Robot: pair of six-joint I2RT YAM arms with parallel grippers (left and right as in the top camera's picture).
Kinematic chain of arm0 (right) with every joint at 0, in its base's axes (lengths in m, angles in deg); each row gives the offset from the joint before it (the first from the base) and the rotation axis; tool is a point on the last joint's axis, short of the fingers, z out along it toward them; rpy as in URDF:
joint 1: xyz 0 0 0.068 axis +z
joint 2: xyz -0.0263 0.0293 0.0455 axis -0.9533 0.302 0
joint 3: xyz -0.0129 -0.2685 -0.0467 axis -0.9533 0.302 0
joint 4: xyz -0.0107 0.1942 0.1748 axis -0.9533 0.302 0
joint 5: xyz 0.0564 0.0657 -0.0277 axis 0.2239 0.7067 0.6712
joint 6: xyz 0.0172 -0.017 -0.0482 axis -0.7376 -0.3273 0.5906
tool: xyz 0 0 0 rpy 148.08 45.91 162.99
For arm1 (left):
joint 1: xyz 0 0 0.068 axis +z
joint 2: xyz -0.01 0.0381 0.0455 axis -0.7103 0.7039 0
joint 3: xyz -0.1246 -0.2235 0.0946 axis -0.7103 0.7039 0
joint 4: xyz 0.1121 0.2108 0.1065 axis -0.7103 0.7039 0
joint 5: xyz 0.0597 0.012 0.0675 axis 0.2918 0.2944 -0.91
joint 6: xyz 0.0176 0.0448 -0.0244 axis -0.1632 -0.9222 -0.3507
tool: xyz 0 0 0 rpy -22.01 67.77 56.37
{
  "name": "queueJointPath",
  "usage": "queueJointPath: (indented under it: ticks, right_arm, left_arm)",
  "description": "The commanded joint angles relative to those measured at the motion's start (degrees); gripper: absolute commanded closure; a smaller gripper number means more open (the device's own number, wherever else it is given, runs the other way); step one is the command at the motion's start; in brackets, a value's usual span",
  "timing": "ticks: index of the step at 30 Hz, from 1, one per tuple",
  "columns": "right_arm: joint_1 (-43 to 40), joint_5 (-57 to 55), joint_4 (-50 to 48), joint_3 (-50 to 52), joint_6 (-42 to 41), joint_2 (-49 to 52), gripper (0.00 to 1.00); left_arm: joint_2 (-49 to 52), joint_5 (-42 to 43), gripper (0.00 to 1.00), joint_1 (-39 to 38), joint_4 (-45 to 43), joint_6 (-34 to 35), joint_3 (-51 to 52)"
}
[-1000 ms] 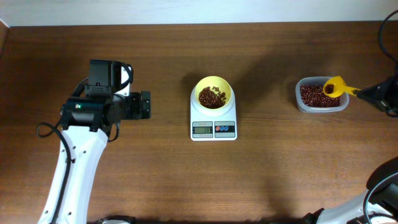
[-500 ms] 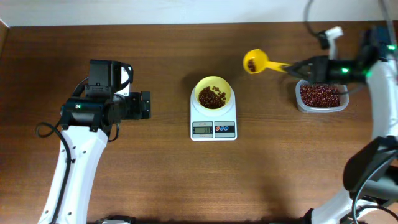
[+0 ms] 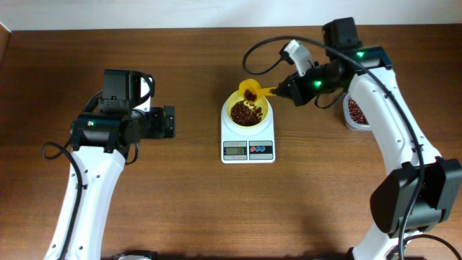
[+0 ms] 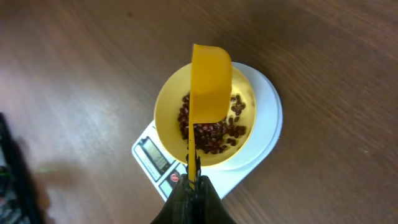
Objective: Scoop item into bowl and weigh 50g on scale
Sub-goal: 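Carry the filled scoop left over the yellow bowl, then tilt the scoop to pour beans into the bowl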
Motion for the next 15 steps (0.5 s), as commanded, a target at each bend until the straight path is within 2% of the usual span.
queueJointPath:
  ticks: [1,6,8,15]
  right_arm:
    - [2.23,-6.12,-0.24,-0.98,0.42,-2.03,0.96]
    - [3.50,-7.15,-0.44,-0.98,0.42,-2.03,0.96]
    - [3.48,-13.49,-0.44,-0.98,0.44,-2.03,0.96]
    - [3.52,-10.12,-0.57,-0.98,0.39,-2.03,0.96]
  left_arm:
    - [-0.55,0.22,0.01,0.24,-0.09,-0.31,-0.22]
    - [-0.55,0.22,0.01,0.24,-0.09,-0.31,-0.22]
    - [-0.55,0.22,0.01,0.24,-0.09,-0.31,-0.22]
    - [-0.55,0.22,0.01,0.24,-0.09,-0.31,-0.22]
